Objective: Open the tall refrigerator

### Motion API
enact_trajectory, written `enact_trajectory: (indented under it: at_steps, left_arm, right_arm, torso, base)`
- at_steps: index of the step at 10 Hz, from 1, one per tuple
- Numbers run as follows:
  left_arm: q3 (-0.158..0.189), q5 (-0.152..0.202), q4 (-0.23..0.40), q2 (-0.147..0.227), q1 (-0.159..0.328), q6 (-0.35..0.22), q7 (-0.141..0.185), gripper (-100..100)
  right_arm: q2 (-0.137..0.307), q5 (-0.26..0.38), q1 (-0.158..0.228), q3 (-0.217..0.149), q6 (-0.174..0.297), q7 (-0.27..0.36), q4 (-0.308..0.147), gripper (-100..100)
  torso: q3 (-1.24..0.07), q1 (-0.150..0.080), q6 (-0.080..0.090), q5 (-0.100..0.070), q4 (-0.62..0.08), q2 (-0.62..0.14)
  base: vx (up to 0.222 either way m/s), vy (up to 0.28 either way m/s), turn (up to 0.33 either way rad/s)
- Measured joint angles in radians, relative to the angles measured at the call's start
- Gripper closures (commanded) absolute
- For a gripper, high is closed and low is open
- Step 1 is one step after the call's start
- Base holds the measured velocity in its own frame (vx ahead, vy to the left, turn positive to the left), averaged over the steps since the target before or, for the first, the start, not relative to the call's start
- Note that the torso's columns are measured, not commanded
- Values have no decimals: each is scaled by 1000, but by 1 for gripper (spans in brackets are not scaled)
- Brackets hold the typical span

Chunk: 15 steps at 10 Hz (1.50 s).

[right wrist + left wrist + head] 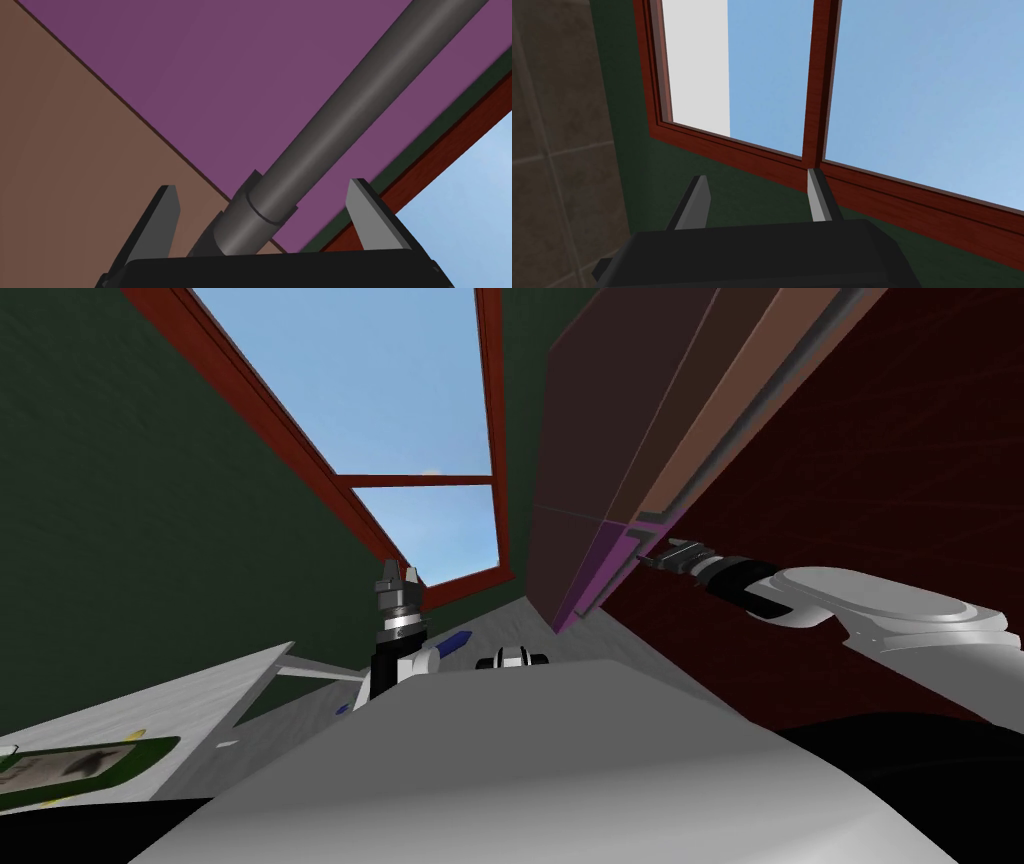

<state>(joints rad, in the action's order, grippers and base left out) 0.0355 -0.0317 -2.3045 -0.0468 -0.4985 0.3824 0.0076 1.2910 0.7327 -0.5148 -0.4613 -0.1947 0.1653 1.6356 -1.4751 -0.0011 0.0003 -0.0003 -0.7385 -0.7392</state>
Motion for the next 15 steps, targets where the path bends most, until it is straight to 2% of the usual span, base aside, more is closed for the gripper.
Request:
enact_trajectory:
  at_steps: [2,3,4,5,7,8,10,15]
  left_arm:
    - [0,0,0,0,0,0,0,0]
    - [0,0,0,0,0,0,0,0]
    - [0,0,0,0,0,0,0,0]
    - [0,0,0,0,0,0,0,0]
    - [1,0,0,1,0,0,0,0]
    - [1,0,0,1,0,0,0,0]
    - [1,0,0,1,0,0,0,0]
    - [1,0,0,1,0,0,0,0]
  right_arm:
    - [29,15,12,-7,1,14,-36,-100]
    - [50,23,4,-15,11,18,-40,-100]
    - [52,24,3,-16,14,18,-40,-100]
    - [52,24,4,-16,14,18,-40,100]
    - [48,24,7,-35,11,22,-36,100]
    - [55,22,13,-21,2,19,-10,100]
    - [49,24,14,-24,-10,21,23,100]
    - [39,23,22,-17,-70,29,107,100]
  torso:
    - [-1,-2,0,-1,1,1]
    - [-1,0,0,0,1,1]
    - [0,-3,0,-1,0,0]
    - [0,-3,0,-1,0,0]
    - [4,-4,-1,-5,2,-4]
    - [3,-11,0,-5,0,-4]
    - [2,-6,4,-5,2,-2]
    - [-7,-2,-3,0,3,9]
  base:
    - [46,123,2]
    - [16,55,-3]
    - [5,11,-2]
    - [9,-6,-4]
    - [-96,-224,46]
    - [-169,-240,75]
    - [-224,-261,27]
    - [-175,-292,36]
